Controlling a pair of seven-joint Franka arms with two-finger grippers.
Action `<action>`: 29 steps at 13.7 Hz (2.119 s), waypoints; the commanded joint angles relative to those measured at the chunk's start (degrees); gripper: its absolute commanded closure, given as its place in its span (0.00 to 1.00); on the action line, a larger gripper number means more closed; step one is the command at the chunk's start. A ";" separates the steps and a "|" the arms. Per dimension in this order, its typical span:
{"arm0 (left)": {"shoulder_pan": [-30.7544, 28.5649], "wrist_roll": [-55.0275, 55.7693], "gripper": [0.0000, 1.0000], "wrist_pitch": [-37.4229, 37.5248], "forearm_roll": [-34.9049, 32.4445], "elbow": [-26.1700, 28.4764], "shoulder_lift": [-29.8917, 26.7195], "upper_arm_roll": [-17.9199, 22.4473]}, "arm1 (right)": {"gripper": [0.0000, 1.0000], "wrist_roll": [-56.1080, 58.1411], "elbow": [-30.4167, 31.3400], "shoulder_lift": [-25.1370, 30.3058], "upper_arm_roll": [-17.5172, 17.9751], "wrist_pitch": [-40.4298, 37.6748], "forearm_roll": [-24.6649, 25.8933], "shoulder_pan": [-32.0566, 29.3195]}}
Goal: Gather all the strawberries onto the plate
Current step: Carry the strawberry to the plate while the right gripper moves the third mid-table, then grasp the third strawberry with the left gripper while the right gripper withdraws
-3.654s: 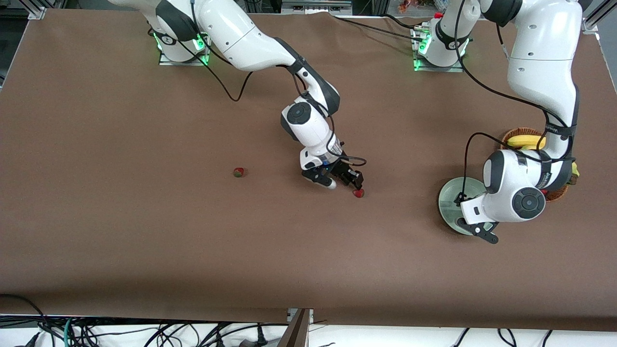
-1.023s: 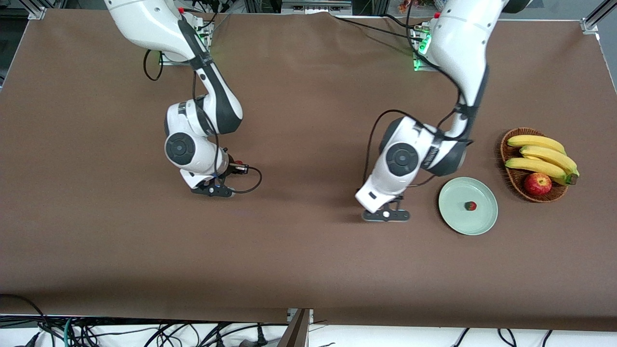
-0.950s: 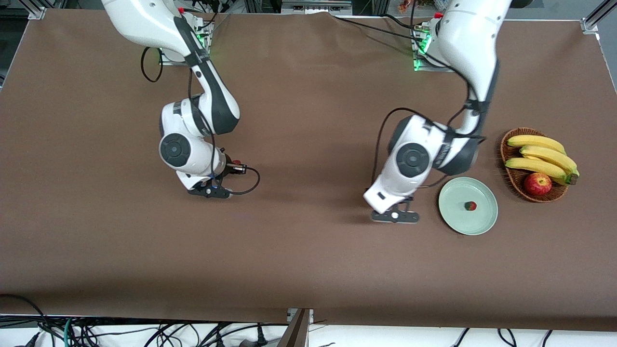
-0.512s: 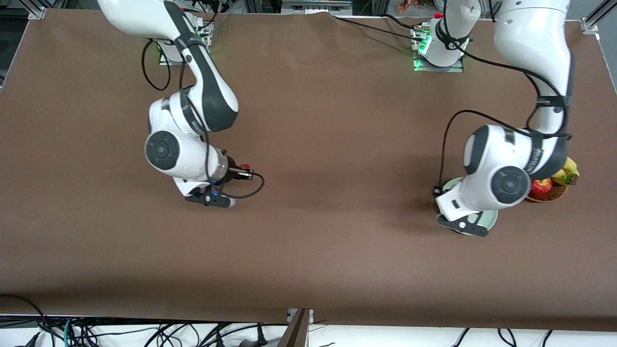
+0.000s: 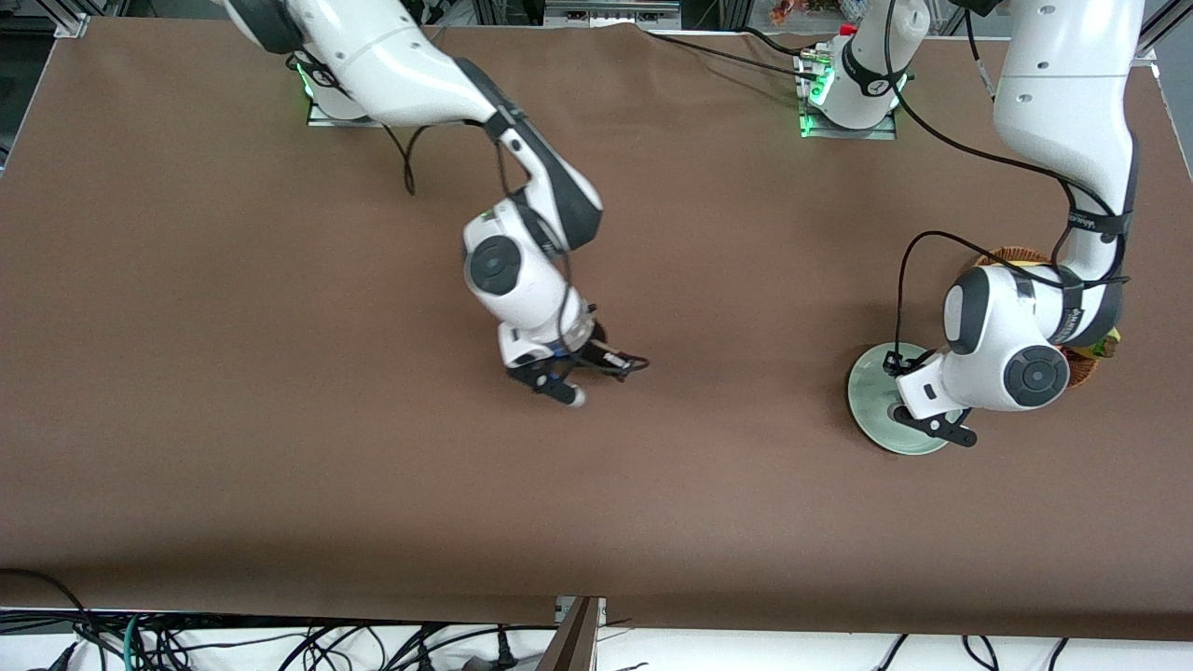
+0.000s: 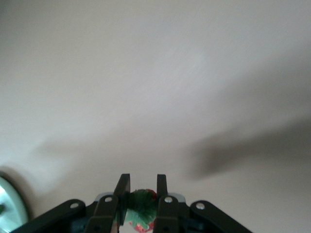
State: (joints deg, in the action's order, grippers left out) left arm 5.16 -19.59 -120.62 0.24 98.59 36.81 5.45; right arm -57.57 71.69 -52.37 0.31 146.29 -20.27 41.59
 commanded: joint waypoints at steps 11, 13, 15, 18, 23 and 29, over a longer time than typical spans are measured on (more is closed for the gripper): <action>0.91 2.95 0.00 9.57 0.20 -7.77 -4.29 -2.62 | 0.29 -6.52 -5.68 -1.00 -6.20 -6.32 -0.21 4.49; 1.08 12.06 0.00 12.06 0.20 -8.85 -4.55 -6.92 | 0.27 -0.82 -5.68 2.78 -6.11 -14.85 -0.39 0.79; 1.08 22.53 0.00 11.90 0.20 -8.07 -4.38 -11.58 | 0.27 5.42 -5.68 5.77 -6.19 -22.77 -0.39 -2.64; 4.14 31.07 0.00 9.62 0.11 -6.84 -3.33 -14.06 | 0.27 12.73 -5.24 12.18 -6.37 -32.44 0.05 -6.33; 9.86 40.40 0.00 -5.20 -0.59 4.13 -3.50 -14.06 | 0.05 28.01 0.45 24.30 -14.96 -48.63 -0.12 -7.57; 13.30 45.16 0.00 -14.72 -0.86 10.39 -2.98 -13.89 | 0.01 39.98 8.89 36.52 -22.80 -56.99 5.92 -7.22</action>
State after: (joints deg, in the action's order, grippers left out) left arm 18.05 24.42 -132.73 0.30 106.92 34.62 -8.95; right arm -20.51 74.12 -21.86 -21.84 89.68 -17.80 33.55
